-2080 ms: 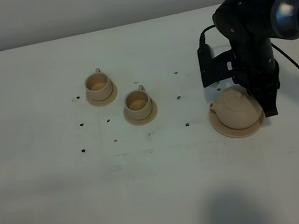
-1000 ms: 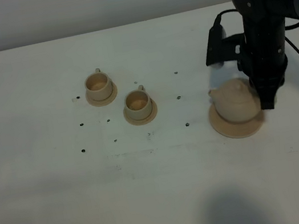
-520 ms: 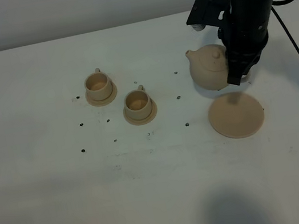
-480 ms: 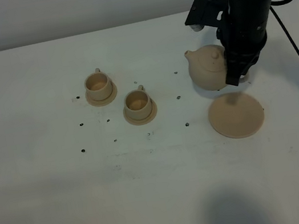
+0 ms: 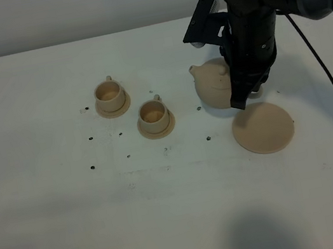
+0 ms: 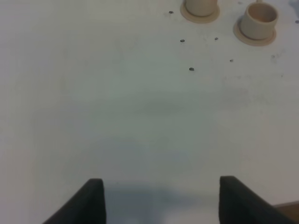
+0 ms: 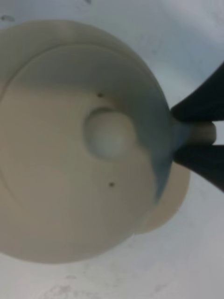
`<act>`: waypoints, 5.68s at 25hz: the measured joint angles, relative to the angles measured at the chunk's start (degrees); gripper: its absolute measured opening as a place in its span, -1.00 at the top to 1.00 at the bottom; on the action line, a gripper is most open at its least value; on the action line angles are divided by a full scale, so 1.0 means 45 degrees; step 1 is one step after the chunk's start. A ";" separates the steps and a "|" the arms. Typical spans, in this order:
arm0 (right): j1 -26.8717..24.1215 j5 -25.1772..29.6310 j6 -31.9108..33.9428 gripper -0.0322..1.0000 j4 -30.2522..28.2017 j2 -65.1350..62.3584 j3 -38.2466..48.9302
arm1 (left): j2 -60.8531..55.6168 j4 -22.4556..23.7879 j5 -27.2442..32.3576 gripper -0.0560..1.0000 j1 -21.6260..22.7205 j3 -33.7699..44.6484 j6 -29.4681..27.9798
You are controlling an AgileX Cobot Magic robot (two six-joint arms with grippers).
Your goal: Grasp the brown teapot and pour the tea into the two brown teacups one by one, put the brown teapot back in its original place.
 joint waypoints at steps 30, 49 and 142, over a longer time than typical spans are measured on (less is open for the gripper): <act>0.0819 0.0137 -0.1713 0.74 -0.1084 0.4252 -0.7116 | 0.0000 0.0000 0.0000 -0.05 0.0000 0.0000 0.0000; 0.1479 -0.1720 -0.1233 0.74 -0.2615 0.4854 -0.7150 | 0.0000 0.0000 0.0000 -0.05 0.0000 0.0000 -0.0011; 0.3732 -0.3869 0.0976 0.74 -1.2987 0.6445 -0.6109 | 0.0000 0.0000 0.0000 -0.06 0.0000 0.0000 -0.0002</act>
